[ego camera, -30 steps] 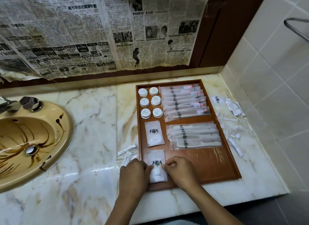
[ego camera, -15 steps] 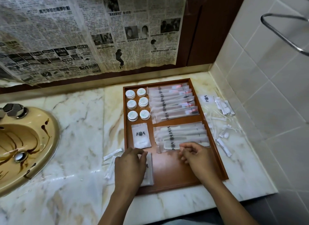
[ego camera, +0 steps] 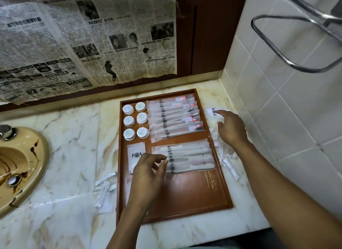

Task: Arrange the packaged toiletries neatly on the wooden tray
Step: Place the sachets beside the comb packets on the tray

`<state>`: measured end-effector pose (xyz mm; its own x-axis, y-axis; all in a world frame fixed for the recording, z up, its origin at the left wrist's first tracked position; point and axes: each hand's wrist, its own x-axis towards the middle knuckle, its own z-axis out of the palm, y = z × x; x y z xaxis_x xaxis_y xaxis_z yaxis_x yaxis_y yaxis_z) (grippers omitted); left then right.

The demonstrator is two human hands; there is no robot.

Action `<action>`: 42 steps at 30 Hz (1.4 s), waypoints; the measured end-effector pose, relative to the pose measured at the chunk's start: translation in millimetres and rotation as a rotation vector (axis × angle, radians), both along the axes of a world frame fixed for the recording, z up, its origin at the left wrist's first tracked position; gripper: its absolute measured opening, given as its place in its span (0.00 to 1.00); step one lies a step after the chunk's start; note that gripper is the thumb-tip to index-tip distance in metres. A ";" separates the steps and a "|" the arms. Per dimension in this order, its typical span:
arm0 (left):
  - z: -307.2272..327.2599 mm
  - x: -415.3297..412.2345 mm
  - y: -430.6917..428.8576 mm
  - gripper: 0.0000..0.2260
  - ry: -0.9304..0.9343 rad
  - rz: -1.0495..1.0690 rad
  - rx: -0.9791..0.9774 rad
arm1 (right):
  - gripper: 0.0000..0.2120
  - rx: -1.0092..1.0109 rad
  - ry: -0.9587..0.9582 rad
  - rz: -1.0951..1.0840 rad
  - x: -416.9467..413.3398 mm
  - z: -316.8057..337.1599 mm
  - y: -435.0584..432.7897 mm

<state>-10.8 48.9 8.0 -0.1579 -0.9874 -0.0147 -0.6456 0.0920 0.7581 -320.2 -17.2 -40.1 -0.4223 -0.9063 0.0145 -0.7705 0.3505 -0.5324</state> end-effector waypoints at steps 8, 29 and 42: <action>-2.5 -16.8 12.2 0.04 0.017 0.049 0.042 | 0.29 0.287 0.405 0.251 -15.8 -22.1 -42.8; 15.4 -55.6 7.7 0.12 0.076 -0.035 -0.051 | 0.09 -0.356 -0.833 -0.277 8.8 56.3 14.8; 28.2 -72.4 11.1 0.06 0.074 0.072 -0.162 | 0.07 -0.207 -1.155 -0.165 96.2 80.2 82.4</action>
<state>-83.2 60.0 36.2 -0.0810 -0.9847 0.1545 -0.5978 0.1721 0.7830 -224.0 65.2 40.1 -0.3928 -0.8649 -0.3125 0.2509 0.2261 -0.9412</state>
